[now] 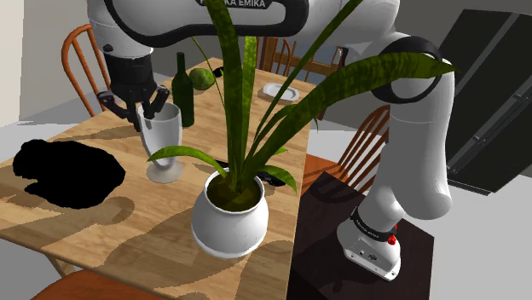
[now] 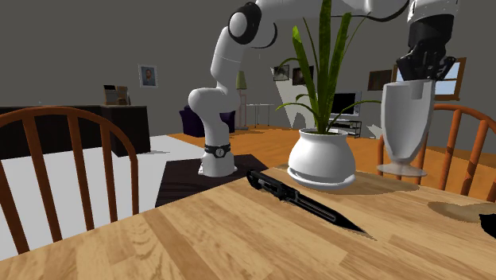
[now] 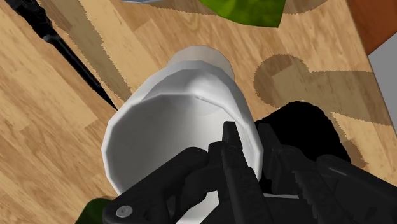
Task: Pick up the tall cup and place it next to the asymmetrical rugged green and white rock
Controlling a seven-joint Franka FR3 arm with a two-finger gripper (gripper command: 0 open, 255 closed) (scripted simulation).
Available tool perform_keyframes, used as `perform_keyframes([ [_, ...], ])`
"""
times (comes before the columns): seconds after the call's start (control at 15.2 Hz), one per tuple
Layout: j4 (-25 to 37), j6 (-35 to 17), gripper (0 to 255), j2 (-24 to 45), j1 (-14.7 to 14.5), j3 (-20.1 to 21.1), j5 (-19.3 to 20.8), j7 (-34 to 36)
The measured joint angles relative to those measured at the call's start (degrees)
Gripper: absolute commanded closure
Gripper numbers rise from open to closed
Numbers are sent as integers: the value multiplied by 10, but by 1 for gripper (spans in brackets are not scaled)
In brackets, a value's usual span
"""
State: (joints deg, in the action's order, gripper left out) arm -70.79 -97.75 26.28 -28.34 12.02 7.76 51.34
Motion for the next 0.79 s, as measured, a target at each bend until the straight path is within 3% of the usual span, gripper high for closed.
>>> perform_keyframes([
  [0.79, -95, -93, 255, -2, 5, -1, 2, 6],
])
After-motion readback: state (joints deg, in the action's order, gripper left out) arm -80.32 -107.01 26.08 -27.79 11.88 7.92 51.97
